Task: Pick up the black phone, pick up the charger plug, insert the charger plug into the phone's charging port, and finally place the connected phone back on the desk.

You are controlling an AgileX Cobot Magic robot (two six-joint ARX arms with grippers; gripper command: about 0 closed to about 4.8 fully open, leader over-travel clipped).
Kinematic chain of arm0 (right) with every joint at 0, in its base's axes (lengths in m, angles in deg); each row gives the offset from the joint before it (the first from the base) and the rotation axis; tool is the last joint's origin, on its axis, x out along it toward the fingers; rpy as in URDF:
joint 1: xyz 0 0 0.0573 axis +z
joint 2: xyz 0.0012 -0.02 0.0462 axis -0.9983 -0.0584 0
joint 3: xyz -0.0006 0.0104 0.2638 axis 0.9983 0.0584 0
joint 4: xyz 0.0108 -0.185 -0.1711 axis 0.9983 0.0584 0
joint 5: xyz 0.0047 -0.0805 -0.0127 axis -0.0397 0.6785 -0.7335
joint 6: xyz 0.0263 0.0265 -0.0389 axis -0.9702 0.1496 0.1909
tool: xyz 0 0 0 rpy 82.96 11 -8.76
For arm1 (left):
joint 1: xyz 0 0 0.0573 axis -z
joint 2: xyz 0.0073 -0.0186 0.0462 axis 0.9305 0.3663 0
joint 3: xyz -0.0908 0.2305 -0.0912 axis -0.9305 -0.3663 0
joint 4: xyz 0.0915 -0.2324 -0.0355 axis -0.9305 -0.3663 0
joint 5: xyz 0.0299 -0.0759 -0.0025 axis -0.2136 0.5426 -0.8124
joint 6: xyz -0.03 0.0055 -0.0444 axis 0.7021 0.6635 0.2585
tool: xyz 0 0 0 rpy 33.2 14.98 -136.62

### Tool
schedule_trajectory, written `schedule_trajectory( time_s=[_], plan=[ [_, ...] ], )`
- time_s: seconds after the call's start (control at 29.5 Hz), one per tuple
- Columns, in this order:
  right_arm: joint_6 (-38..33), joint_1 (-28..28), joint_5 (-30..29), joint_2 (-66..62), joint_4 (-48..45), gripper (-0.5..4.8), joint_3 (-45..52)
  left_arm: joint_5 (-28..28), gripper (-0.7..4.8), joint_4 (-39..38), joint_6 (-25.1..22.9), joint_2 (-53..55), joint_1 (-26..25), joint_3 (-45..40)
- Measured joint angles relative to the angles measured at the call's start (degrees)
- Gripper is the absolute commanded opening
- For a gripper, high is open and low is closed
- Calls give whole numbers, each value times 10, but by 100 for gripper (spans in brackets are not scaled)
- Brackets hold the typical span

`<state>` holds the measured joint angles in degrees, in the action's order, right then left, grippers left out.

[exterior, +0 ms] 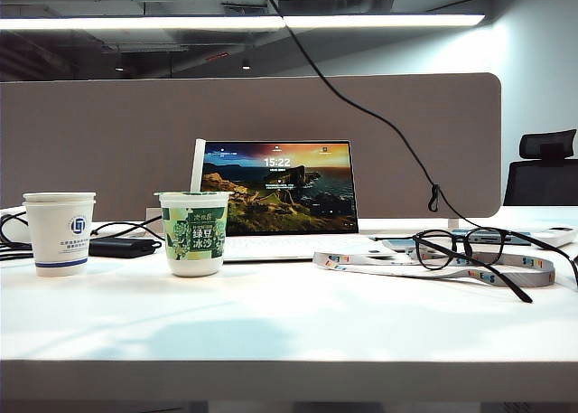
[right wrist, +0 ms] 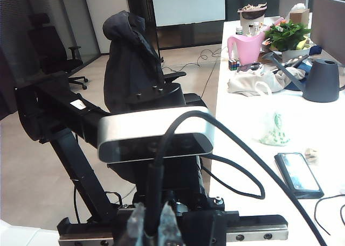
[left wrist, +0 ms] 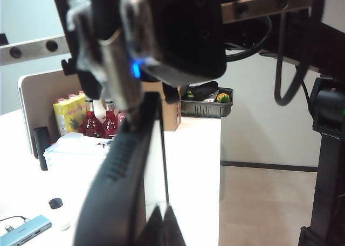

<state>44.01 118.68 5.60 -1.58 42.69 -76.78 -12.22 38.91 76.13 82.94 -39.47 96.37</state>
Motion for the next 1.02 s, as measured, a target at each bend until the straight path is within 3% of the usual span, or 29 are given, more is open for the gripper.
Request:
schedule_trajectory(
  time_s=[1.02],
  plan=[
    [3,0,-22,0,-4,-6,0,-4,-7,13,0,0,1,-1]
  ],
)
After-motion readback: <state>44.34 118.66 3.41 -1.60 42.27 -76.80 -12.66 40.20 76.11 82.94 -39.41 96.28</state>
